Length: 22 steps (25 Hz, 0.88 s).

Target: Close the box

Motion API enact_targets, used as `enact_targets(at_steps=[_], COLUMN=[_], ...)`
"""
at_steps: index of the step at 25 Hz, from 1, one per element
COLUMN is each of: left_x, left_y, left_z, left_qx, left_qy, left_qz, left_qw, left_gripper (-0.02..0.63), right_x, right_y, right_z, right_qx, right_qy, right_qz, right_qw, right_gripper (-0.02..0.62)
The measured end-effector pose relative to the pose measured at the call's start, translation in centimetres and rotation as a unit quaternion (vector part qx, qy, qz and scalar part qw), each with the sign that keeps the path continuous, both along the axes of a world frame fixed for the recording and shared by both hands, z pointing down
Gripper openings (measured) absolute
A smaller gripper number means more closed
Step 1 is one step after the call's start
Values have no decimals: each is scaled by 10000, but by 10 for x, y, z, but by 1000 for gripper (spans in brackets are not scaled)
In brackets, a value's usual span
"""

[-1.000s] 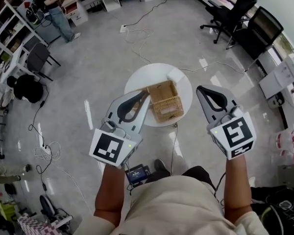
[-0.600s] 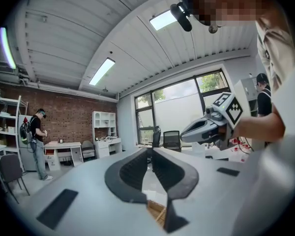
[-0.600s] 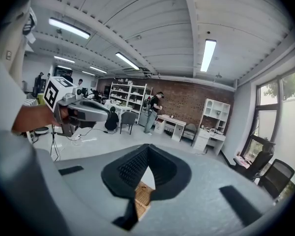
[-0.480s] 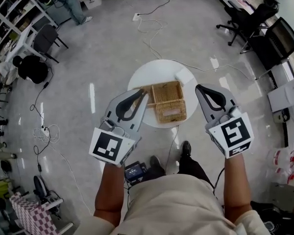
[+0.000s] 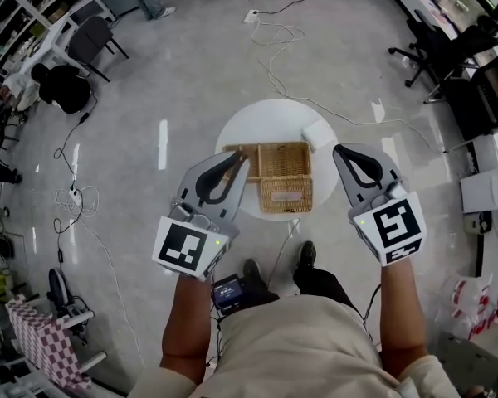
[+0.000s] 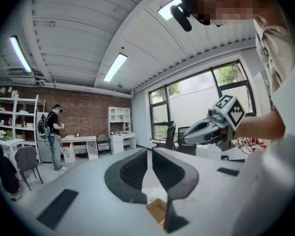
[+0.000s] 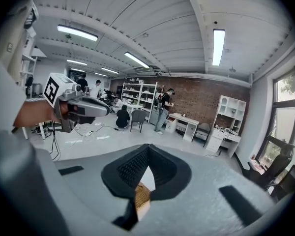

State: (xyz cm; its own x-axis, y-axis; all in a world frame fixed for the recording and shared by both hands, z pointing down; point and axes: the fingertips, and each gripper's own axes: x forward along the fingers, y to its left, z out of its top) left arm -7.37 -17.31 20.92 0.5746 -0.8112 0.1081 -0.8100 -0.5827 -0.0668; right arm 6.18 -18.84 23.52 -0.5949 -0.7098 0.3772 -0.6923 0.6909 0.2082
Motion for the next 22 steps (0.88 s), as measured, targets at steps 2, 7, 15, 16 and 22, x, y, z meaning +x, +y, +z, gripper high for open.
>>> enact_targets(at_steps=[2,7,15,16,22], left_x=[-2,-14,-22,-23,-29], left_y=[-5,-19,-30,-31,-34], left_z=[8,31,77,82,125], left_qx=[-60,-244,-554,-587,-856], left_qy=[-9,-16,-35,-33,-38], left_qz=[-50,-179,-259,-264,-305], left_qw=[10000,9995,9981,9979,9959], left_gripper=[32,32,32,32,32], right_x=[-2,-6,-5,-5,-3], right_y=[-6,-21,-30,-32,-35], right_z=[8,29,73,79,114], right_qx=[-20,-114,-385,-398,-542], right_qy=[9,40,90,94,119], right_qz=[-51,-88,-80,-81,-57], right_qw=[10000,9999,9992,9991,9984], right_gripper=[-6,-6,-6,-6,-6])
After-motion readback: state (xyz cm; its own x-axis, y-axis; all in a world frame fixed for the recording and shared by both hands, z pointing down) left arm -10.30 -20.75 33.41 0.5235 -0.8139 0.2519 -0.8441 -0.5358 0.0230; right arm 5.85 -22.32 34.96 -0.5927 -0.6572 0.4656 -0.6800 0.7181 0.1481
